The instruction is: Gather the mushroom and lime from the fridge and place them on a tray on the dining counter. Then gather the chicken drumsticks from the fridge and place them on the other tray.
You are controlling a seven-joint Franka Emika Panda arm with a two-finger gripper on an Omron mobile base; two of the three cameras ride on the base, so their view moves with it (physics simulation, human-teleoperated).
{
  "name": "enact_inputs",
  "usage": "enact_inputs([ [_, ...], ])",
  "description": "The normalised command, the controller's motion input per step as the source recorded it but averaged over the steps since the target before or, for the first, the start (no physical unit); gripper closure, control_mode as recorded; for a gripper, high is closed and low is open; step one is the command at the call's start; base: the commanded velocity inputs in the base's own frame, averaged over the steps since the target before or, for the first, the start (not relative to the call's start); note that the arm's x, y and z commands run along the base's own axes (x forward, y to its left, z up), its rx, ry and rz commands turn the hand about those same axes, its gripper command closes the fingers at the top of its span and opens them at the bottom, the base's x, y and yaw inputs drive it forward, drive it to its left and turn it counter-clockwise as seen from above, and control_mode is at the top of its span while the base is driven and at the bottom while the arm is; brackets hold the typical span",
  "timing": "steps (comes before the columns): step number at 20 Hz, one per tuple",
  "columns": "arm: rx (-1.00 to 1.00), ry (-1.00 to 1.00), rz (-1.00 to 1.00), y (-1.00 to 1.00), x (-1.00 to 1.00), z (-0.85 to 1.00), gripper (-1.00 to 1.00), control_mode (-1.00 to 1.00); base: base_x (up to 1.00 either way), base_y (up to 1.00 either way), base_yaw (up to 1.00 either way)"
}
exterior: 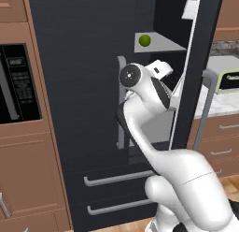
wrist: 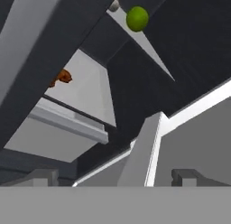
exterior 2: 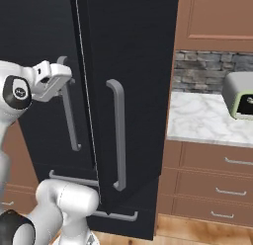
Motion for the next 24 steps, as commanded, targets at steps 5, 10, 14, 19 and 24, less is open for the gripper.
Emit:
enact_inputs([
  [5, -0.03, 0.12, -0.1, -0.47, 0.93, -0.3, -1.0, -1.0, 0.0, 0.0, 0.0],
  [10, -0.02, 0.07, -0.14, -0.68, 0.51, -0.31, -1.0, -1.0, 0.0, 0.0, 0.0],
  [14, -0.03, 0.01, -0.18, -0.72, -0.05, -0.14, -1.0, -1.0, 0.0, 0.0, 0.0],
  [19, -0.01, 0.0, -0.21, -0.72, -0.46, -0.02, -1.0, -1.0, 0.0, 0.0, 0.0],
  [24, 0.0, 0.0, -0.23, -0.72, -0.66, 0.0, -1.0, -1.0, 0.0, 0.0, 0.0],
])
